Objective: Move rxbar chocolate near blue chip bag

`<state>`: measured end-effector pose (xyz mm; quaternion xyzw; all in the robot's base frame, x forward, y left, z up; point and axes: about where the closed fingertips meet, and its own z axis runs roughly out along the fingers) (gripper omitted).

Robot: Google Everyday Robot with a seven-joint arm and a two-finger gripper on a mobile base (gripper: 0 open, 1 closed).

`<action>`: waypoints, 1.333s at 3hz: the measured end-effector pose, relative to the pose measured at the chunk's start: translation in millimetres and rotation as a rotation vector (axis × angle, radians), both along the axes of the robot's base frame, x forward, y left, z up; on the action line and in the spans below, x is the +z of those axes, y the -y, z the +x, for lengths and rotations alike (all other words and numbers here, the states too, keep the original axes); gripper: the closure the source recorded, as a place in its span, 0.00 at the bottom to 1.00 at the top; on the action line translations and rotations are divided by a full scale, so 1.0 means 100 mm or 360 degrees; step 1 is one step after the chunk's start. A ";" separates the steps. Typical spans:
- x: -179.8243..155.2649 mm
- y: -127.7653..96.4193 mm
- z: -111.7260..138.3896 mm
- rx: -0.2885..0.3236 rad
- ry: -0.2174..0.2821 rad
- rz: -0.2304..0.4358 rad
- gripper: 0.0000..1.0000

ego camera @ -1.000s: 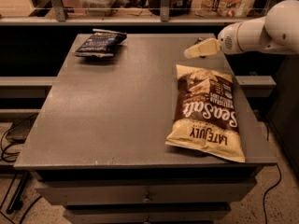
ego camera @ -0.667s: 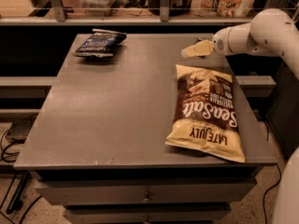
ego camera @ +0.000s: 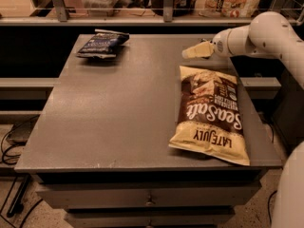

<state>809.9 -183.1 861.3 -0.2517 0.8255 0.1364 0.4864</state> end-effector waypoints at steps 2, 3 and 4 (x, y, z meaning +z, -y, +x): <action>-0.22 0.03 0.24 -0.0071 -0.0002 0.0046 0.00; -0.30 0.03 0.31 -0.0093 -0.0006 0.0074 0.16; -0.29 -0.02 0.33 -0.0085 0.0014 0.0058 0.40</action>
Offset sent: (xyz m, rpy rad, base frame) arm 0.0374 -0.0132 -0.0323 0.0488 0.0046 -0.0838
